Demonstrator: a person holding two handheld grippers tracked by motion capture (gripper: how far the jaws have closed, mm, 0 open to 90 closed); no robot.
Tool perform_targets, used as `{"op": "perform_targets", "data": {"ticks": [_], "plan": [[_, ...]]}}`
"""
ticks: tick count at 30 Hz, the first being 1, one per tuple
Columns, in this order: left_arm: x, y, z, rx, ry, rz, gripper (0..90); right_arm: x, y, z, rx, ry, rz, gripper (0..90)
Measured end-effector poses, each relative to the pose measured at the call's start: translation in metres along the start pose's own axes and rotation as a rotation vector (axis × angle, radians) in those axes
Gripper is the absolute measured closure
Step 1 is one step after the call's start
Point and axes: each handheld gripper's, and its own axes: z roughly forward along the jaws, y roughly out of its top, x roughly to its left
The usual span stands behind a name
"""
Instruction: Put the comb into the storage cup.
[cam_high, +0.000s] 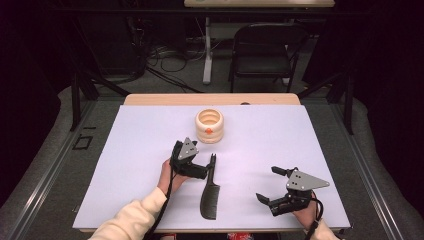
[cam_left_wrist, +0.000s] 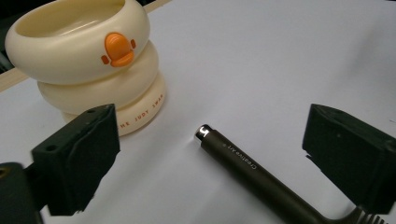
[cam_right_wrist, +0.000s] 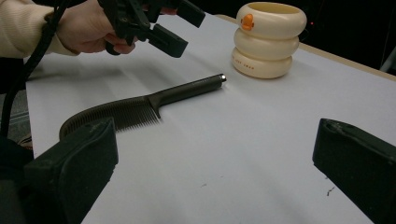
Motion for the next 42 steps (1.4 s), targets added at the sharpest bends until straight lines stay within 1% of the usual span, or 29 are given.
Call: {"op": "perform_targets", "data": {"ticks": [2, 4, 5, 7, 9, 10, 11, 12, 13, 14, 17, 18, 19, 22, 23, 24, 27, 28, 30, 32, 33, 35, 37, 39, 42], "plan": [[0.0, 0.001, 0.001, 0.003, -0.001, 0.001, 9.4, 0.0, 0.0, 0.0, -0.001, -0.001, -0.003, 0.0], [0.0, 0.002, 0.004, 0.009, -0.012, 0.012, 17.3, 0.0, 0.0, 0.0, 0.0, 0.0, 0.001, 0.0], [-0.001, 0.003, 0.006, 0.011, -0.02, 0.011, 18.0, 0.0, 0.0, 0.0, 0.0, 0.0, 0.001, 0.0], [-0.001, 0.003, 0.007, 0.013, -0.021, 0.019, 27.2, 0.0, 0.0, 0.0, 0.001, -0.001, 0.002, 0.0], [-0.003, 0.004, 0.012, 0.024, -0.03, 0.036, 32.7, 0.0, 0.0, 0.0, 0.002, -0.002, 0.002, 0.0], [-0.004, 0.004, 0.014, 0.031, -0.033, 0.04, 36.9, 0.0, 0.0, 0.0, 0.002, -0.001, 0.002, 0.0], [-0.004, 0.004, 0.016, 0.034, -0.035, 0.041, 38.4, 0.0, 0.0, 0.0, 0.002, -0.002, 0.002, 0.0], [-0.004, 0.005, 0.018, 0.042, -0.032, 0.046, 42.4, 0.0, 0.0, 0.0, 0.002, -0.002, 0.0, 0.0], [-0.004, 0.005, 0.02, 0.049, -0.034, 0.046, 47.5, 0.0, 0.0, 0.0, 0.003, -0.002, 0.0, 0.0], [-0.004, 0.005, 0.02, 0.049, -0.034, 0.046, 49.5, 0.0, 0.0, 0.0, 0.004, -0.003, 0.002, 0.0], [-0.003, 0.006, 0.026, 0.056, -0.056, 0.035, 58.6, 0.0, 0.0, 0.0, 0.007, -0.003, 0.003, 0.0], [-0.003, 0.006, 0.026, 0.056, -0.056, 0.035, 62.0, 0.0, 0.0, 0.0, 0.011, -0.002, 0.002, 0.0], [-0.002, 0.006, 0.03, 0.068, -0.058, 0.037, 64.8, 0.0, 0.0, 0.0, 0.01, -0.003, 0.002, 0.0], [0.0, 0.006, 0.035, 0.077, -0.068, 0.033, 72.1, 0.0, 0.0, 0.0, 0.005, -0.004, 0.002, 0.0], [0.0, 0.006, 0.038, 0.093, -0.076, 0.034, 75.3, 0.0, 0.0, 0.0, 0.003, -0.004, -0.001, 0.0], [0.0, 0.006, 0.04, 0.093, -0.079, 0.038, 77.0, 0.0, 0.0, 0.0, 0.003, -0.003, -0.001, 0.0], [0.0, 0.006, 0.043, 0.101, -0.082, 0.036, 83.6, 0.0, 0.0, 0.0, 0.003, -0.003, -0.003, 0.0], [-0.001, 0.006, 0.047, 0.108, -0.082, 0.041, 86.2, 0.0, 0.0, -0.001, 0.004, -0.003, -0.001, 0.0], [-0.001, 0.007, 0.052, 0.125, -0.083, 0.042, 89.9, 0.0, 0.0, 0.0, 0.004, -0.004, -0.001, 0.0], [-0.002, 0.008, 0.055, 0.136, -0.077, 0.036, 90.0, 0.0, 0.0, -0.001, 0.004, -0.002, -0.002, 0.0], [-0.002, 0.008, 0.057, 0.139, -0.076, 0.046, 90.0, 0.0, 0.0, -0.001, 0.005, -0.002, 0.003, 0.0], [-0.002, 0.008, 0.059, 0.151, -0.073, 0.045, 90.0, 0.0, 0.0, -0.001, 0.004, -0.002, 0.003, 0.0], [-0.002, 0.007, 0.06, 0.163, -0.066, 0.059, 90.0, 0.0, 0.0, -0.001, 0.002, -0.001, 0.002, 0.0], [-0.002, 0.007, 0.06, 0.169, -0.064, 0.051, 90.0, 0.0, 0.0, -0.001, 0.003, 0.0, -0.001, 0.0], [-0.001, 0.006, 0.061, 0.187, -0.05, 0.063, 90.0, 0.0, 0.0, -0.001, 0.004, -0.001, -0.002, 0.0]]}}
